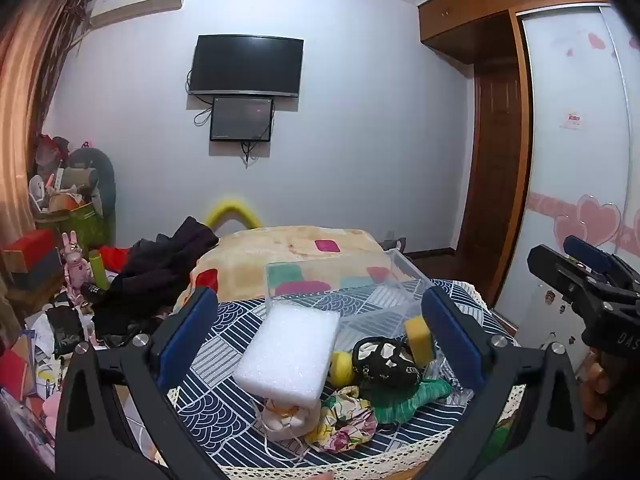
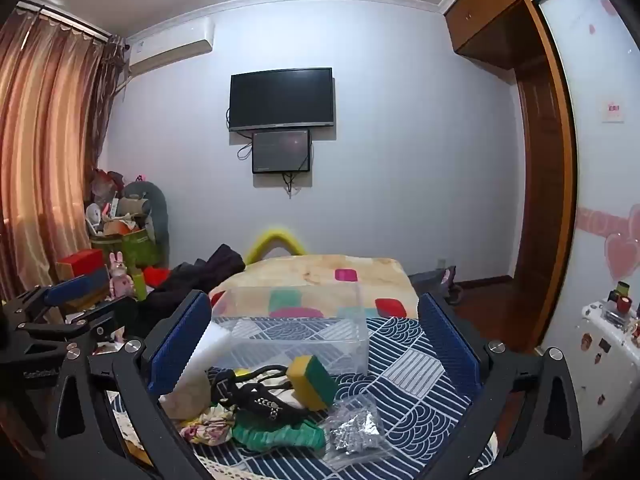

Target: Organize soft objects

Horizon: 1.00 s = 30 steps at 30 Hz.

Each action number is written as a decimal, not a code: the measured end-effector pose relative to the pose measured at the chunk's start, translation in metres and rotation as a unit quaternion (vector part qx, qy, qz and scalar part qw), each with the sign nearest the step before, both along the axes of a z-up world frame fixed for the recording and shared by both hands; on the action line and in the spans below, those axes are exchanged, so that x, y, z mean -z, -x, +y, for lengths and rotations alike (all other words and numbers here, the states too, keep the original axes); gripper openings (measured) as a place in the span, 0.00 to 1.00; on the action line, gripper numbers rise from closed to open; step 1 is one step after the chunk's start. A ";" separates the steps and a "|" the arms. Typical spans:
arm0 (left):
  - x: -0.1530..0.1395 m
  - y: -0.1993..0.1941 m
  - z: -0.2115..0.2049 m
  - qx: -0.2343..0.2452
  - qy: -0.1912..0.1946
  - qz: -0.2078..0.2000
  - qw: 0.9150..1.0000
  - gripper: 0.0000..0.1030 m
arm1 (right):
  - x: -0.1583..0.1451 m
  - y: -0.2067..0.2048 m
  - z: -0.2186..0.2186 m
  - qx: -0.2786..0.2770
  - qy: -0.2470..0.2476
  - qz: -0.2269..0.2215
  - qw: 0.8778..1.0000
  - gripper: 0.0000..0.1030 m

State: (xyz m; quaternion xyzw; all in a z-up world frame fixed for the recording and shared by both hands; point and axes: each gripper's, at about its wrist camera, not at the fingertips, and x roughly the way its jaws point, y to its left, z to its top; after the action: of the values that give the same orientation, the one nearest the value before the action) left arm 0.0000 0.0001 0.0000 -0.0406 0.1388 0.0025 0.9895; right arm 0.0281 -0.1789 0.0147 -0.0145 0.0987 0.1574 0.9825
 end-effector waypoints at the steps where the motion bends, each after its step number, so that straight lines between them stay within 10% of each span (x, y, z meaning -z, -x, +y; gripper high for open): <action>1: 0.000 0.000 0.000 0.004 0.001 0.000 1.000 1.00 | 0.000 0.000 0.000 -0.003 0.005 0.001 1.000 1.00; 30: -0.006 0.009 -0.009 0.010 -0.009 -0.016 1.000 1.00 | -0.006 0.005 -0.001 -0.005 -0.005 -0.008 1.000 1.00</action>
State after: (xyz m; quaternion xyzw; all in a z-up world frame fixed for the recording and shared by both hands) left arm -0.0085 -0.0094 0.0063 -0.0305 0.1234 -0.0069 0.9919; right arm 0.0233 -0.1804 0.0204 -0.0114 0.0902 0.1627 0.9825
